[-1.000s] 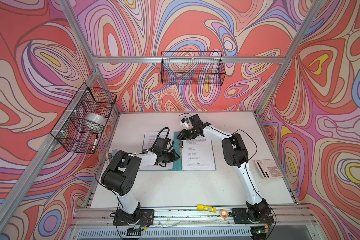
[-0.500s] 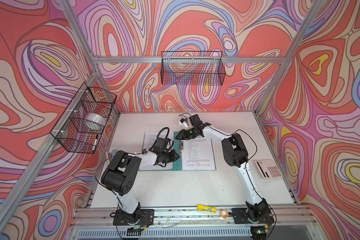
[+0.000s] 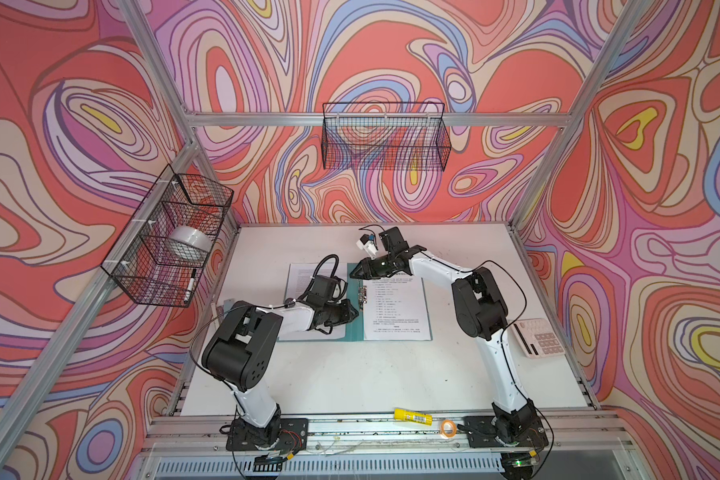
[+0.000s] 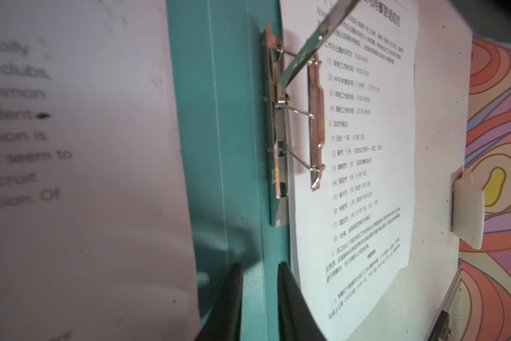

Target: Put the files into the folder

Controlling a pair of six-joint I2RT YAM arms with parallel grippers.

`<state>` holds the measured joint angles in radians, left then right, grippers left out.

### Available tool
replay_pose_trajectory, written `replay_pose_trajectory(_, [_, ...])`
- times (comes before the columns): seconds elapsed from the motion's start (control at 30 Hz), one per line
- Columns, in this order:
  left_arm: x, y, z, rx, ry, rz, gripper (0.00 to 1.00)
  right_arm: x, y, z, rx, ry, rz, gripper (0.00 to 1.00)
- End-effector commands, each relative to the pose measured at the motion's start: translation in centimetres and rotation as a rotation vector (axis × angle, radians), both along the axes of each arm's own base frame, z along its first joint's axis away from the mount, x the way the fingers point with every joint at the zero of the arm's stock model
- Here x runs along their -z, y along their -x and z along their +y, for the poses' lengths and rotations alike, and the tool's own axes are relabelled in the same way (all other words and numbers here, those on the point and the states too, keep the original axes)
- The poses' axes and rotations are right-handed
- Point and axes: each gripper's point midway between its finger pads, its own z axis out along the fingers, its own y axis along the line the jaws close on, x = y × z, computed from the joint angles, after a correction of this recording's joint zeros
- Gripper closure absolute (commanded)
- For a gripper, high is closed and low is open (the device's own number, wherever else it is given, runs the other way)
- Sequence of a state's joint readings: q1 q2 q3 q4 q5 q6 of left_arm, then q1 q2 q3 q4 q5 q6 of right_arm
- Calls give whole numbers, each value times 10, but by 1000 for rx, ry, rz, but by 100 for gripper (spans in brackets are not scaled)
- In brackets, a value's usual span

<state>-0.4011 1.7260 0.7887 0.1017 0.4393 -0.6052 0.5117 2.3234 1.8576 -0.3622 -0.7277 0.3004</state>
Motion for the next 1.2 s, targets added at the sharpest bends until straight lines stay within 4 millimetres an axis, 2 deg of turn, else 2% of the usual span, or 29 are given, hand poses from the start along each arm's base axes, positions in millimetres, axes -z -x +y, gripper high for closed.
replay_pose_trajectory(0.0, [2, 1, 4, -5, -11, -15, 77, -21, 9, 5, -18, -27, -28, 67])
replay_pose_trajectory(0.37, [1, 7, 3, -4, 13, -18, 78, -21, 39, 1, -4, -4, -13, 67])
replay_pose_trajectory(0.6, [-12, 9, 4, -1, 21, -44, 78, -69, 28, -12, 170, -41, -46, 68])
replay_pose_trajectory(0.77, [-36, 6, 4, -9, 35, -94, 77, -88, 31, -23, 290, -48, 42, 71])
replay_pose_trajectory(0.97, [-80, 0, 6, -21, 37, -170, 74, -85, 45, -36, 391, -80, 136, 71])
replay_pose_trajectory(1.17, [-124, -10, 42, -132, -31, -266, 68, -68, 59, -46, 420, -34, 163, 70])
